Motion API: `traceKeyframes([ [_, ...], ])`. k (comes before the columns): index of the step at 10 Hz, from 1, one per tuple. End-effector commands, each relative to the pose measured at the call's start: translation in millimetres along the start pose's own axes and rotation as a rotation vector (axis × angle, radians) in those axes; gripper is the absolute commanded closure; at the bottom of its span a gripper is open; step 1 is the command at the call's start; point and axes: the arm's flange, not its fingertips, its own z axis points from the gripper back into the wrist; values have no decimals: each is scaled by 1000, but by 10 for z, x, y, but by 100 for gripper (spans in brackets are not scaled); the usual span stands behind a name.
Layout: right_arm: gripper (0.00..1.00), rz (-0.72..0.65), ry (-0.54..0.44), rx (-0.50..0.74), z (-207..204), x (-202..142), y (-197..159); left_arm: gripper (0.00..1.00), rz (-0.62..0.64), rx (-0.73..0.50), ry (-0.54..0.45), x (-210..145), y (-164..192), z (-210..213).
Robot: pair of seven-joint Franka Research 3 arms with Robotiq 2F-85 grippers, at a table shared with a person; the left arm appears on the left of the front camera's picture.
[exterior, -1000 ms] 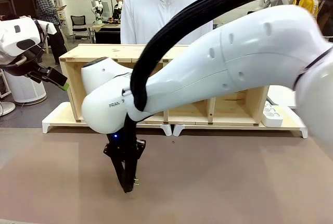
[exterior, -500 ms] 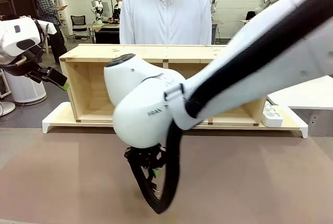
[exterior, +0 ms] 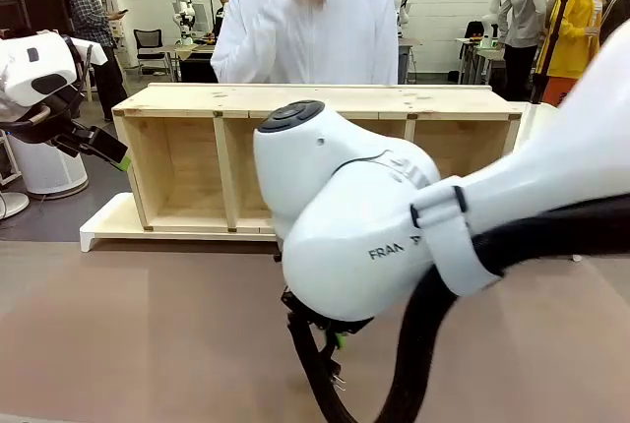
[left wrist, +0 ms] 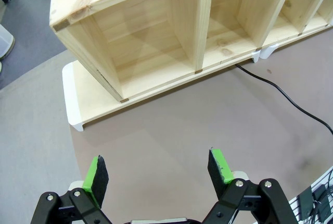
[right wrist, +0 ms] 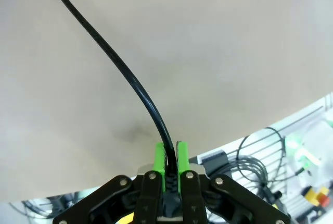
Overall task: Perform cable management.
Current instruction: Pull the grasped Power Cable to the location of the Power Strip.
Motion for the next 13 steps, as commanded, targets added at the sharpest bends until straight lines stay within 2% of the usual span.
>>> traceKeyframes([
  [1, 89, -84, 11, 1, 27, -81, -301, 0, 8, 1, 0, -2, 6, 3],
  [4, 89, -140, 0, 3, 36, -39, -554, 0, 8, 1, 0, -2, 6, 3],
  [6, 89, -103, -9, 2, 44, 12, -443, 0, 8, 1, 0, -2, 6, 3],
  [13, 89, -108, -30, -3, 38, 8, -467, 0, 8, 1, 0, -2, 6, 3],
])
